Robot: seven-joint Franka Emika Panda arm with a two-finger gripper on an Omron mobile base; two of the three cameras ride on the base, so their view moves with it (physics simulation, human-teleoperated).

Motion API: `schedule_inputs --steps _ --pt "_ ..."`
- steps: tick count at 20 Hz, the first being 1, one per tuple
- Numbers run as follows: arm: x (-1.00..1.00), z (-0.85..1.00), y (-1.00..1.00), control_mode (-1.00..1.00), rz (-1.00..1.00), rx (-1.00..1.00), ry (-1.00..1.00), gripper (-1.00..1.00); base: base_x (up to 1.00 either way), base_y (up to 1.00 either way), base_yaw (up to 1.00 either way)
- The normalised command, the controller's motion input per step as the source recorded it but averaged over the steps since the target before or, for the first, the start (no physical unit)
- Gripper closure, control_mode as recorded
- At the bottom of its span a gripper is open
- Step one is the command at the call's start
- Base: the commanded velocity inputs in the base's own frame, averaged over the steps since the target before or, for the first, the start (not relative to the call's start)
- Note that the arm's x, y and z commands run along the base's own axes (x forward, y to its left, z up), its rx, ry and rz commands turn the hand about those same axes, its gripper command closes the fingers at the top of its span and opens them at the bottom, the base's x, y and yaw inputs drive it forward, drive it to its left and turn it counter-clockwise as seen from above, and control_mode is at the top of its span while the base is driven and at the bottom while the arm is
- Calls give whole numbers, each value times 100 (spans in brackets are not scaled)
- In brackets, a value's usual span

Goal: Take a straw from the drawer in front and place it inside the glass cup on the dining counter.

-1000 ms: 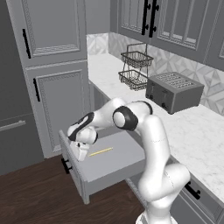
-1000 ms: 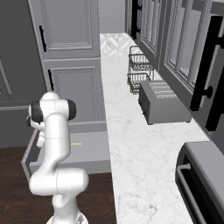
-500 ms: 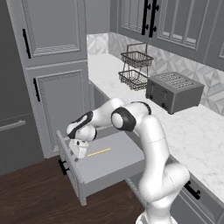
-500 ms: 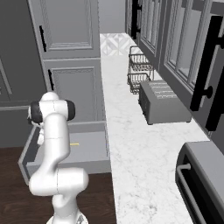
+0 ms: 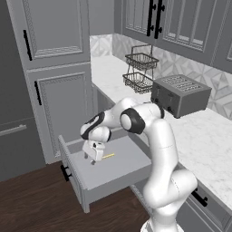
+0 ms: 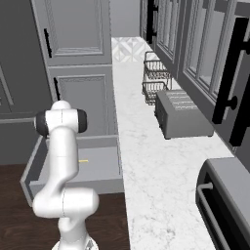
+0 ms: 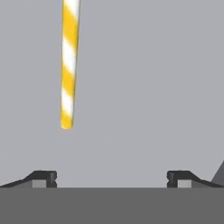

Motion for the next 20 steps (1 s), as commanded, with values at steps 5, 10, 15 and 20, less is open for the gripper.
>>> schedule_inputs --steps 5,10,15,20 --pt "3 0 -53 -100 1 0 -1 -100 0 0 0" --pt "9 0 -41 -100 0 0 -9 -100 0 0 0" --pt "11 -3 -33 -100 0 0 -13 -100 0 0 0" --pt "18 -17 -24 -100 0 0 -5 -100 0 0 0"
